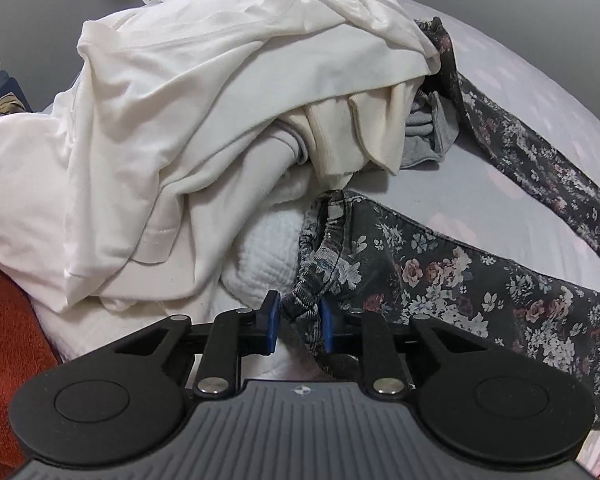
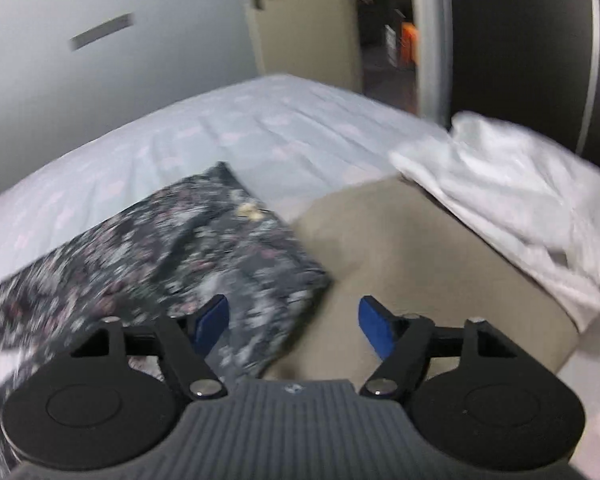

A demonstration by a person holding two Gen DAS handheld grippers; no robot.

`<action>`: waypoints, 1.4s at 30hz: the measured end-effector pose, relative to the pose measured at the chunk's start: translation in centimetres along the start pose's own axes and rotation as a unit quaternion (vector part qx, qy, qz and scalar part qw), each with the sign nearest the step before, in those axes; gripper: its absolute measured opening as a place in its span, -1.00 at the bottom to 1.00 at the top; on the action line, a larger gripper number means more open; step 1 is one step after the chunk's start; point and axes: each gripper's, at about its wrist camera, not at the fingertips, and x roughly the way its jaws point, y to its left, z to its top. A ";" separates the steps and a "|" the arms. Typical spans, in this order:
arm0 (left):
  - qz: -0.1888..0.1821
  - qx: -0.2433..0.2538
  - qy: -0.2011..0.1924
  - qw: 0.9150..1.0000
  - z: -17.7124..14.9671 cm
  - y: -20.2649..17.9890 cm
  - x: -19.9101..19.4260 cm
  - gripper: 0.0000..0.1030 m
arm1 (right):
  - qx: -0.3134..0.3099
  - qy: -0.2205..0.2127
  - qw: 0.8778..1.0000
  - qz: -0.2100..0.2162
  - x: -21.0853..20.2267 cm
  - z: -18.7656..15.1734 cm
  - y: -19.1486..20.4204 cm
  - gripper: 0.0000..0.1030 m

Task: Fold clothes

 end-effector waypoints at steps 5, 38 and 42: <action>0.005 -0.004 0.003 1.000 0.4 -0.3 -0.1 -0.64 | 0.042 0.021 0.999 0.011 3.3 0.7 -0.7 0.08; 0.009 0.135 0.023 0.991 -0.6 -0.3 -4.0 -0.58 | -0.104 -0.022 0.994 -0.036 -0.9 1.9 -2.6 -0.63; -0.002 0.224 -0.008 0.975 -0.7 -1.8 -6.2 -0.54 | -0.191 -0.017 0.982 -0.003 -2.2 1.9 -1.7 -0.41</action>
